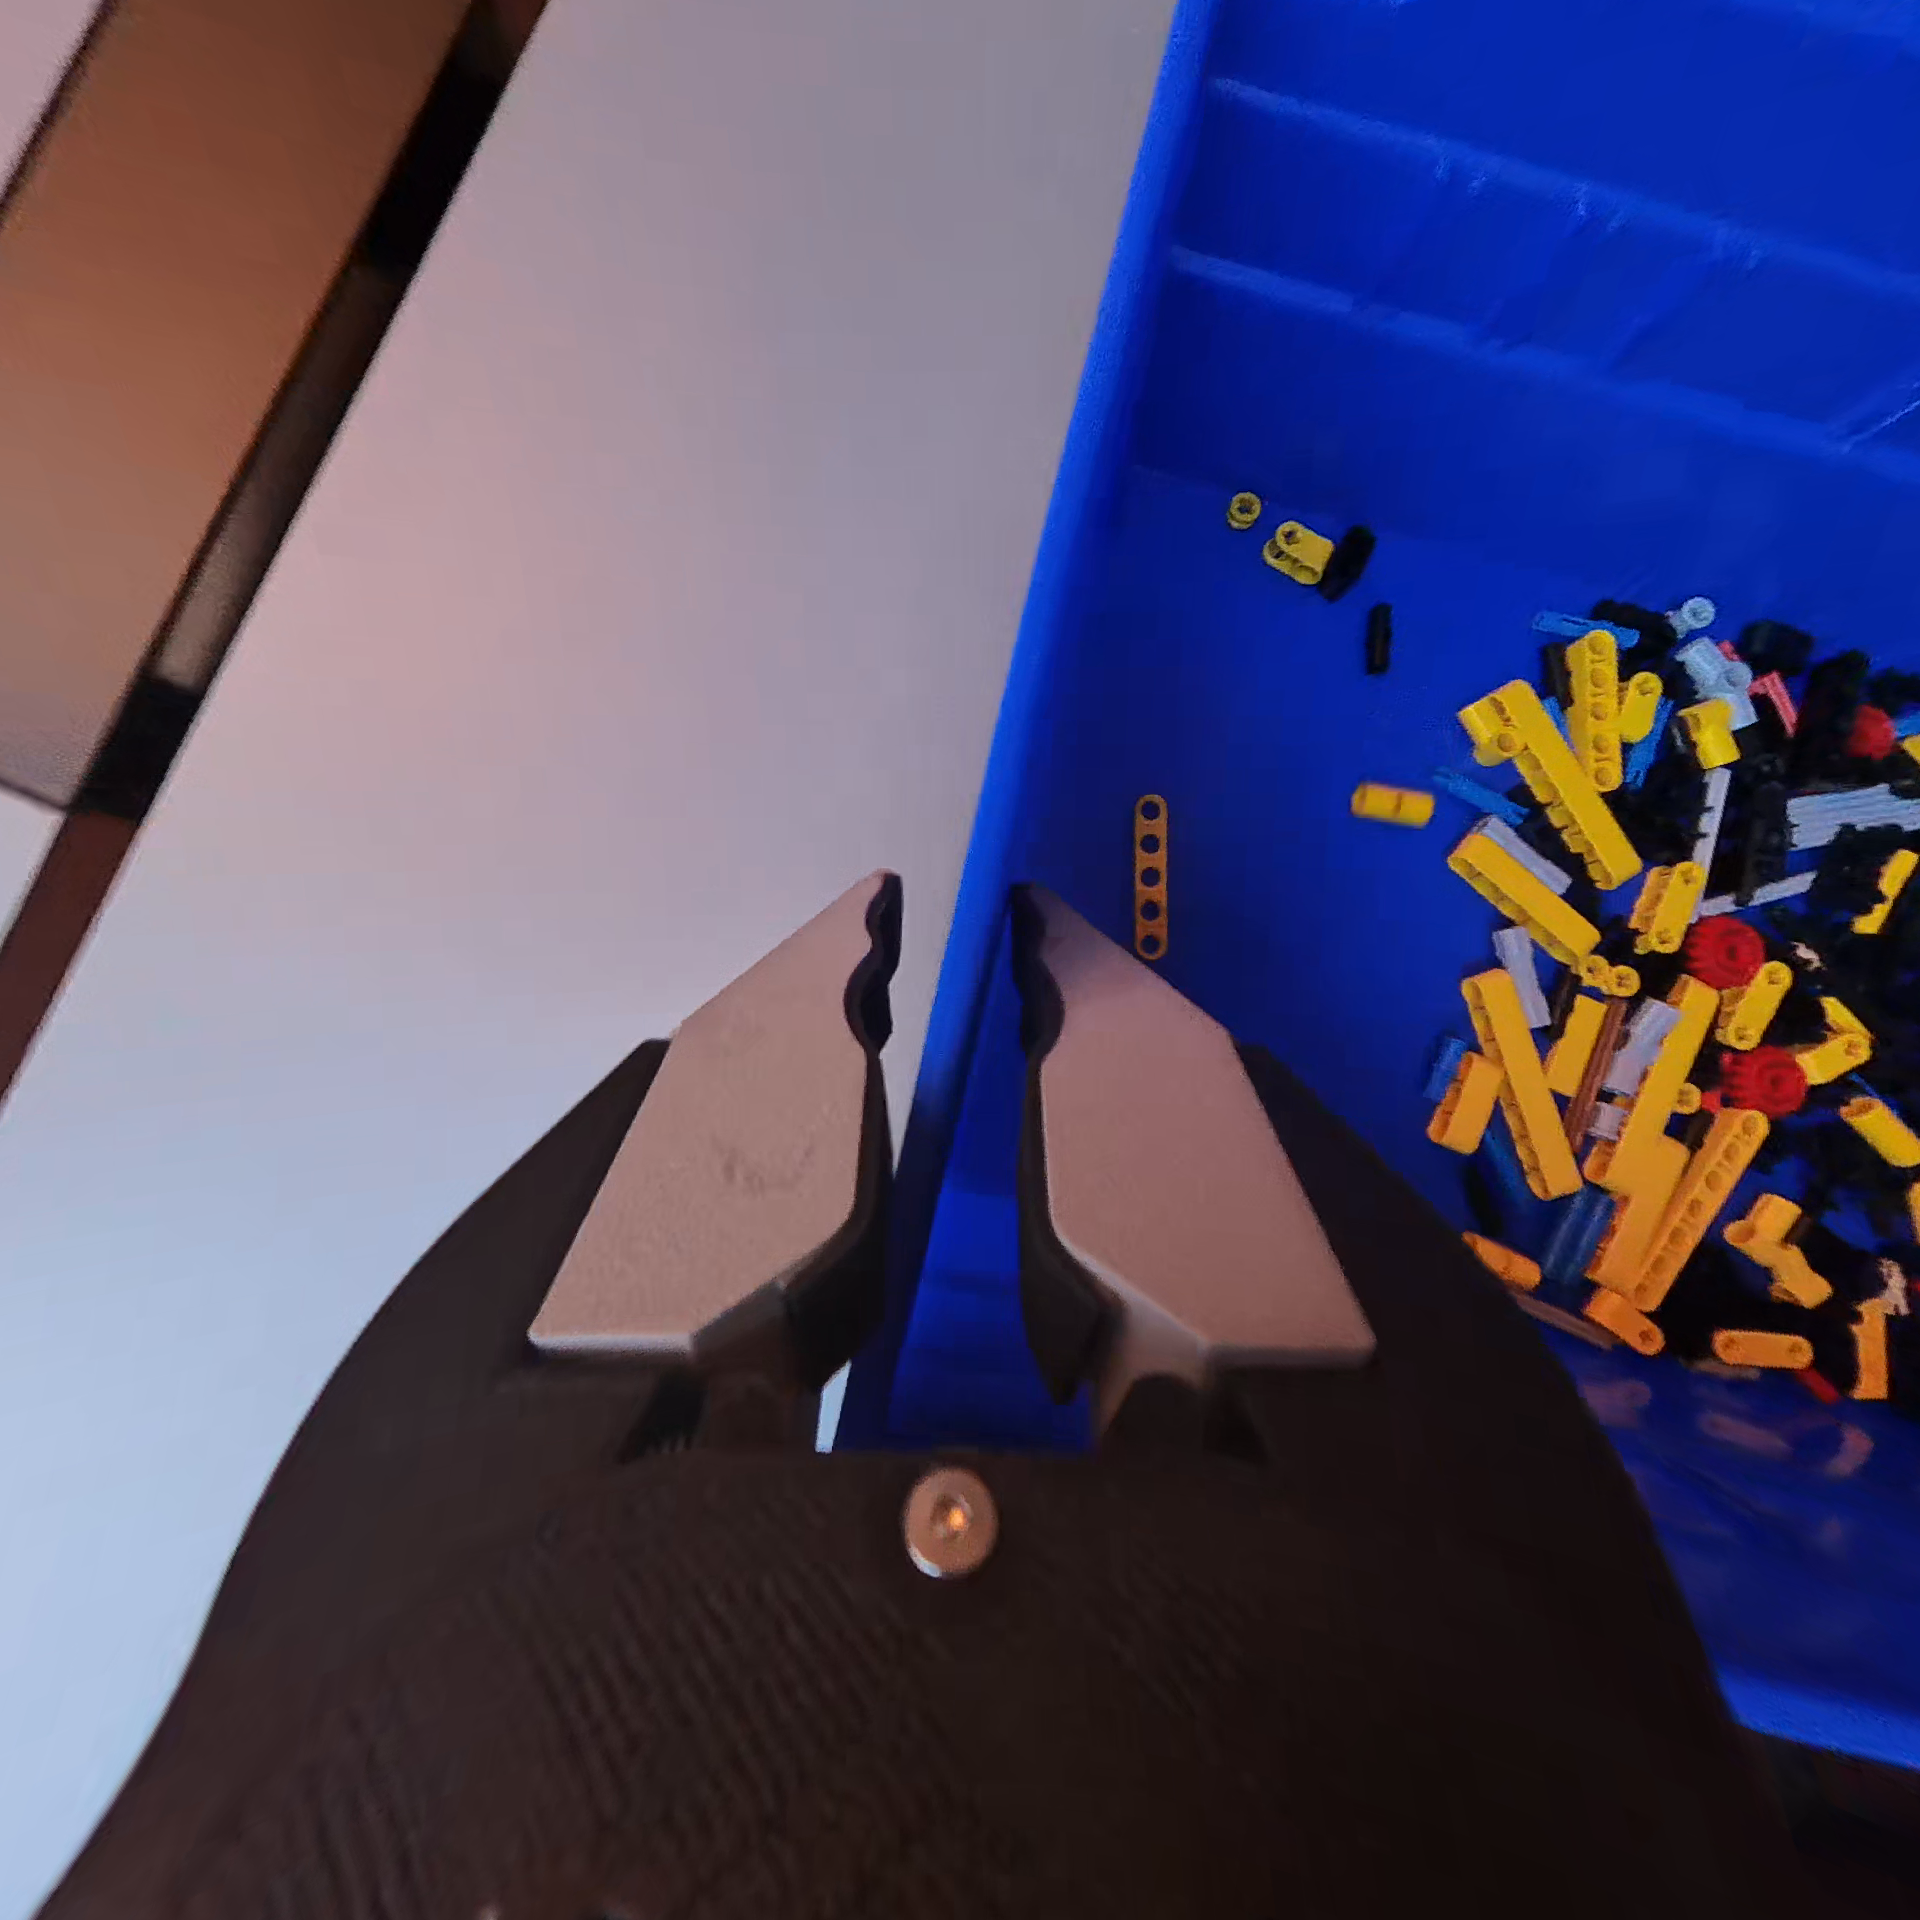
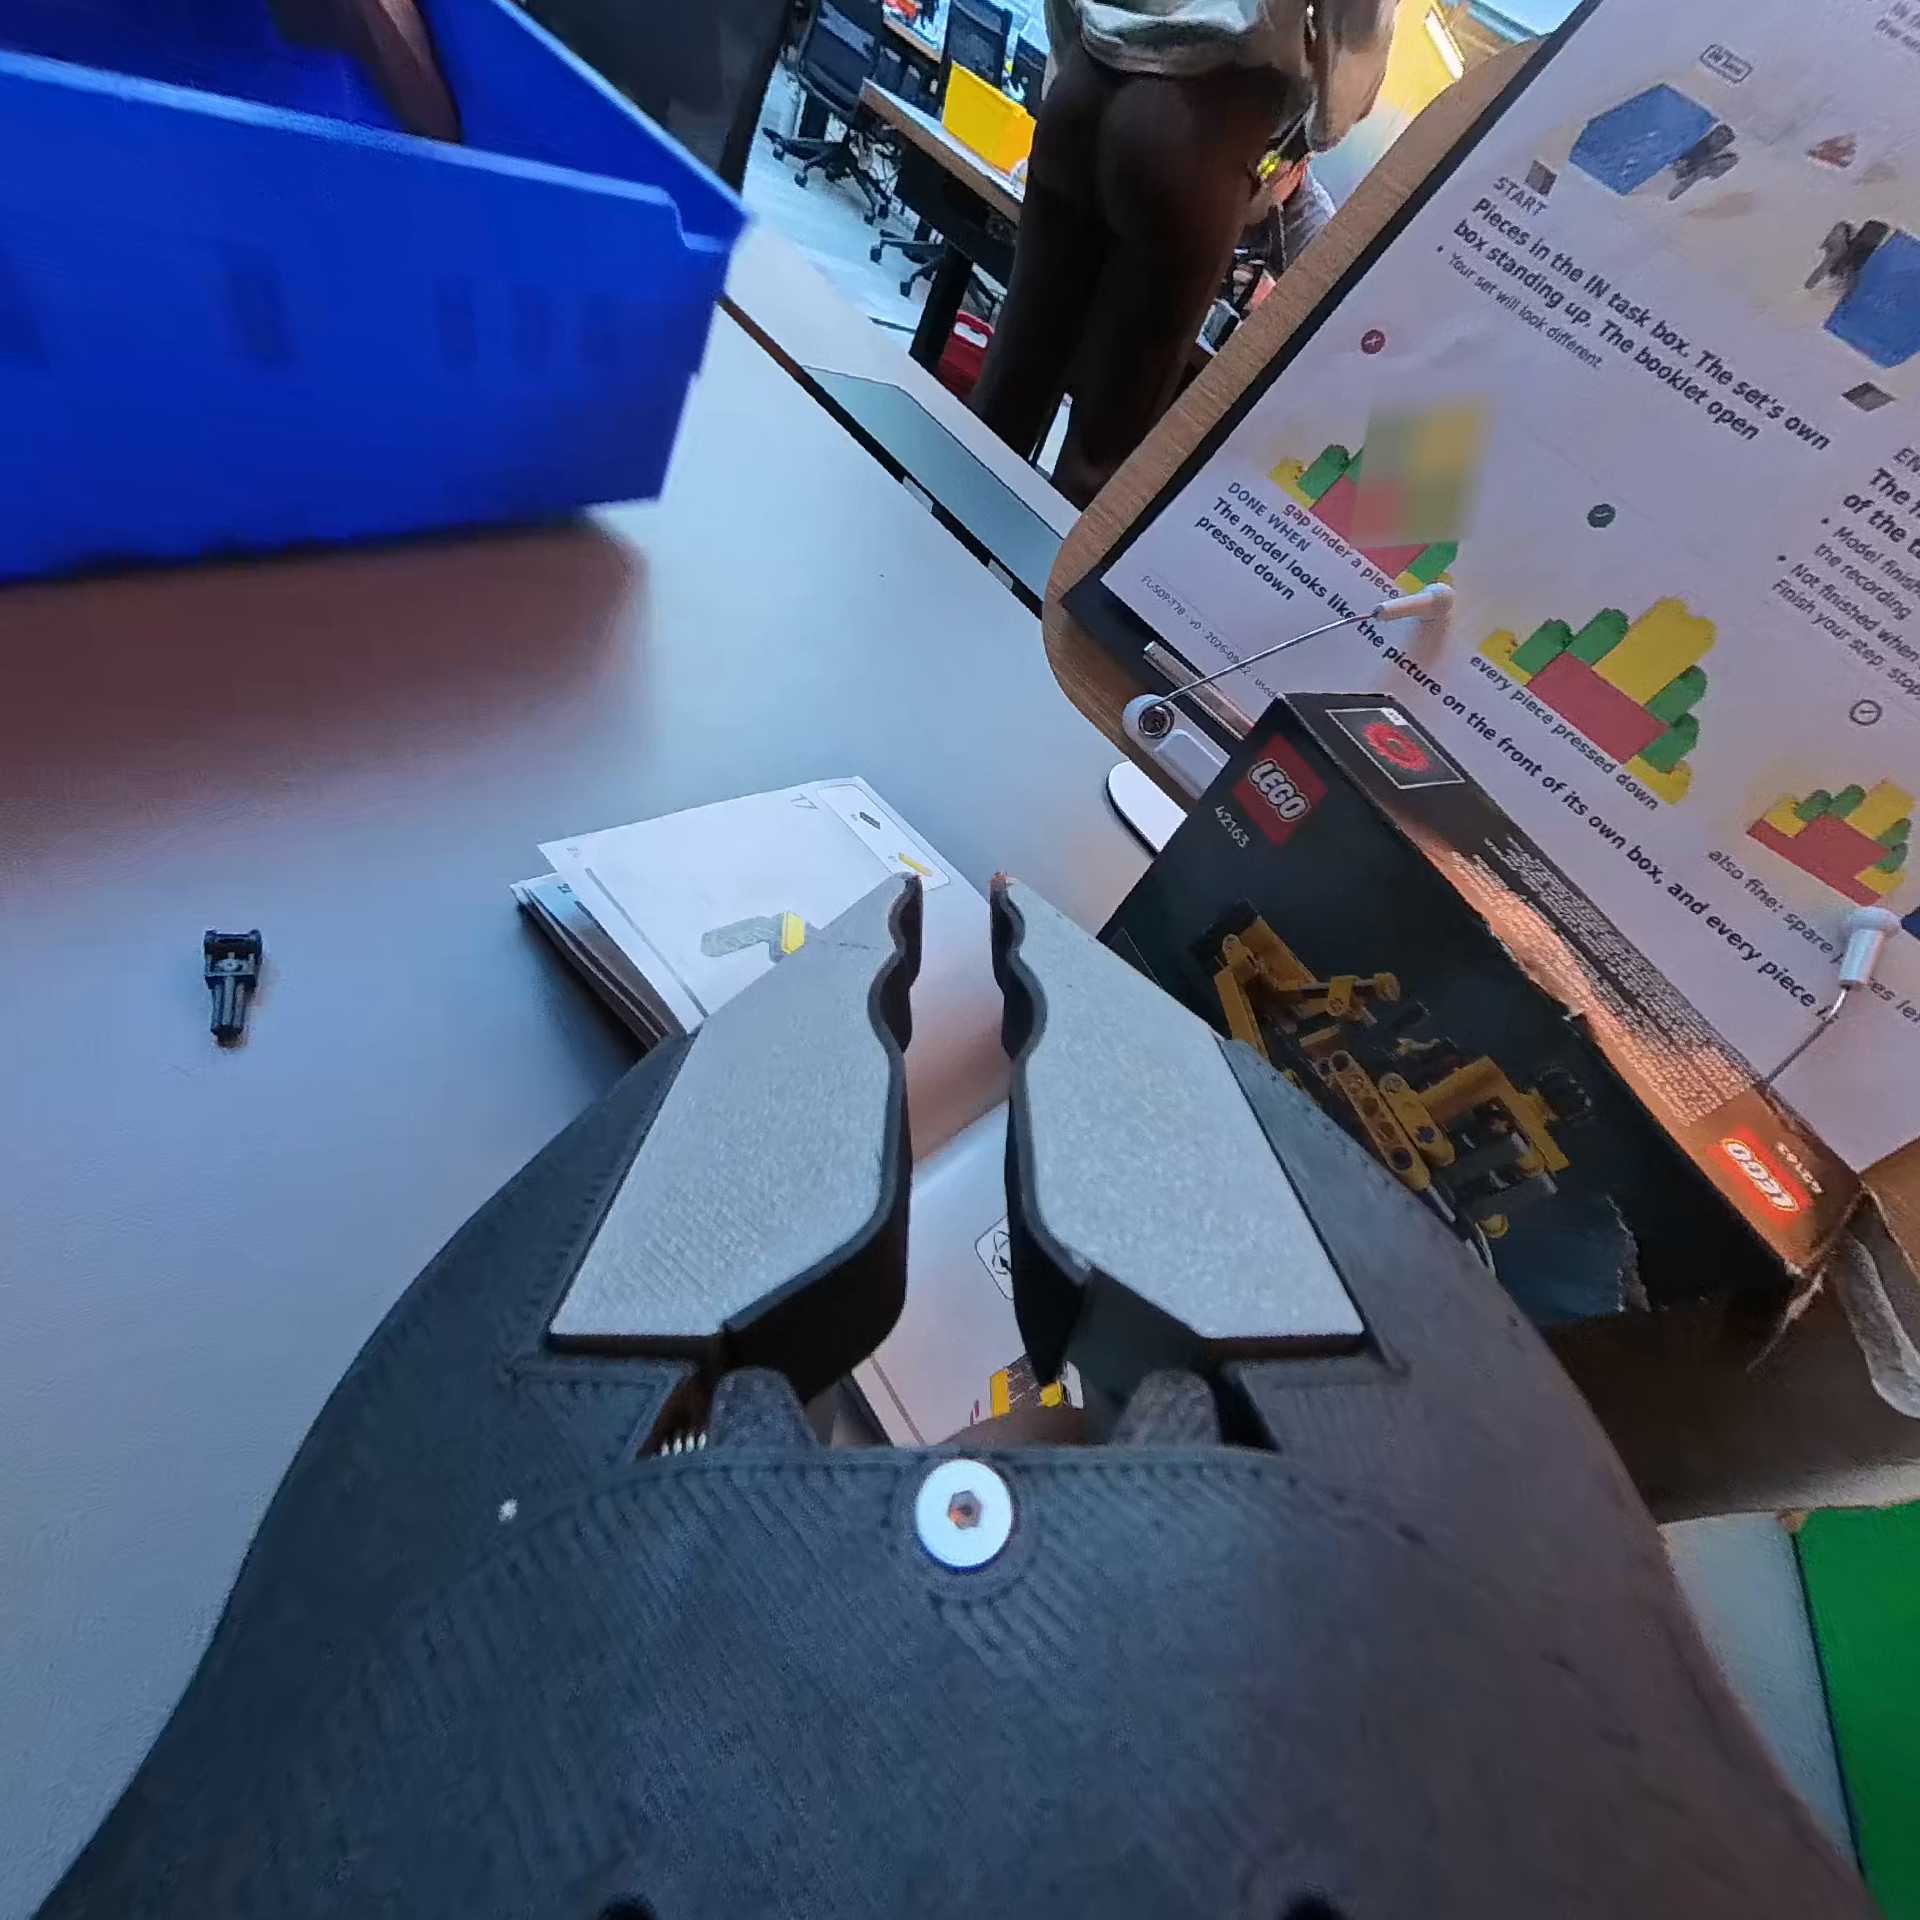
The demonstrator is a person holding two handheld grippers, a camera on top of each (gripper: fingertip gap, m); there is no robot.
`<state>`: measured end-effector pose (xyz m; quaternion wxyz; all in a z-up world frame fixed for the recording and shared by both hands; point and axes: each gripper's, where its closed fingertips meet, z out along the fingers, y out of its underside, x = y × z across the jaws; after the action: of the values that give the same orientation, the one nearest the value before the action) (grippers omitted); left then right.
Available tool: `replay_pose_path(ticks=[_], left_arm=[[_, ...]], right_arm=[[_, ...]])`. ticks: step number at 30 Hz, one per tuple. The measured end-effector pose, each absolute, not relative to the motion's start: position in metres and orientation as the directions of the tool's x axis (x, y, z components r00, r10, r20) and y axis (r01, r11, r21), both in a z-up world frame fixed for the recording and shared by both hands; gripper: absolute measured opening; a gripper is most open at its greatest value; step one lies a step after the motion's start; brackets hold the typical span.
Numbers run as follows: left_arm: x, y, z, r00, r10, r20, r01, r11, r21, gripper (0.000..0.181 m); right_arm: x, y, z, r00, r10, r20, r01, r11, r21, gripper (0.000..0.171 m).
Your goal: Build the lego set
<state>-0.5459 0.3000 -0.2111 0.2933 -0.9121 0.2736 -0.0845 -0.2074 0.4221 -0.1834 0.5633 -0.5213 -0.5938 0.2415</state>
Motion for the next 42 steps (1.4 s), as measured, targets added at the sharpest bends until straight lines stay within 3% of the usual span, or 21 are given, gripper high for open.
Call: replay_pose_path(ticks=[8, 20, 29, 32, 36, 39, 42], left_arm=[[-0.527, 0.308, -0.218, 0.861, -0.508, -0.025, -0.443, -0.724, -0.529, 0.018], [-0.488, 0.292, -0.132, 0.861, -0.507, 0.043, -0.29, -0.559, -0.777, 0.016], [-0.461, 0.256, -0.16, 0.911, -0.412, -0.004, -0.253, -0.551, -0.795, 0.014], [-0.456, 0.249, -0.145, 0.921, -0.387, -0.038, -0.205, -0.4, -0.893, 0.009], [-0.466, 0.245, -0.139, 0.941, -0.335, -0.048, -0.173, -0.353, -0.919, 0.021], [-0.46, 0.25, -0.11, 0.923, -0.353, 0.154, 0.106, -0.15, -0.983, 0.018], [-0.456, 0.246, -0.101, 0.812, -0.449, 0.374, 0.358, -0.123, -0.926, 0.014]], right_arm=[[-0.206, 0.432, -0.19, 0.203, 0.897, 0.393, 0.36, 0.305, -0.882, 0.009], [-0.202, 0.444, -0.19, 0.255, 0.914, 0.316, 0.331, 0.225, -0.916, 0.009], [-0.205, 0.434, -0.185, 0.236, 0.923, 0.303, 0.304, 0.226, -0.926, 0.01], [-0.206, 0.431, -0.185, 0.231, 0.922, 0.31, 0.301, 0.235, -0.924, 0.01], [-0.209, 0.428, -0.187, 0.219, 0.928, 0.302, 0.303, 0.23, -0.925, 0.011], [-0.21, 0.427, -0.189, 0.216, 0.927, 0.308, 0.312, 0.234, -0.921, 0.011], [-0.21, 0.429, -0.189, 0.223, 0.92, 0.322, 0.313, 0.246, -0.917, 0.01]])
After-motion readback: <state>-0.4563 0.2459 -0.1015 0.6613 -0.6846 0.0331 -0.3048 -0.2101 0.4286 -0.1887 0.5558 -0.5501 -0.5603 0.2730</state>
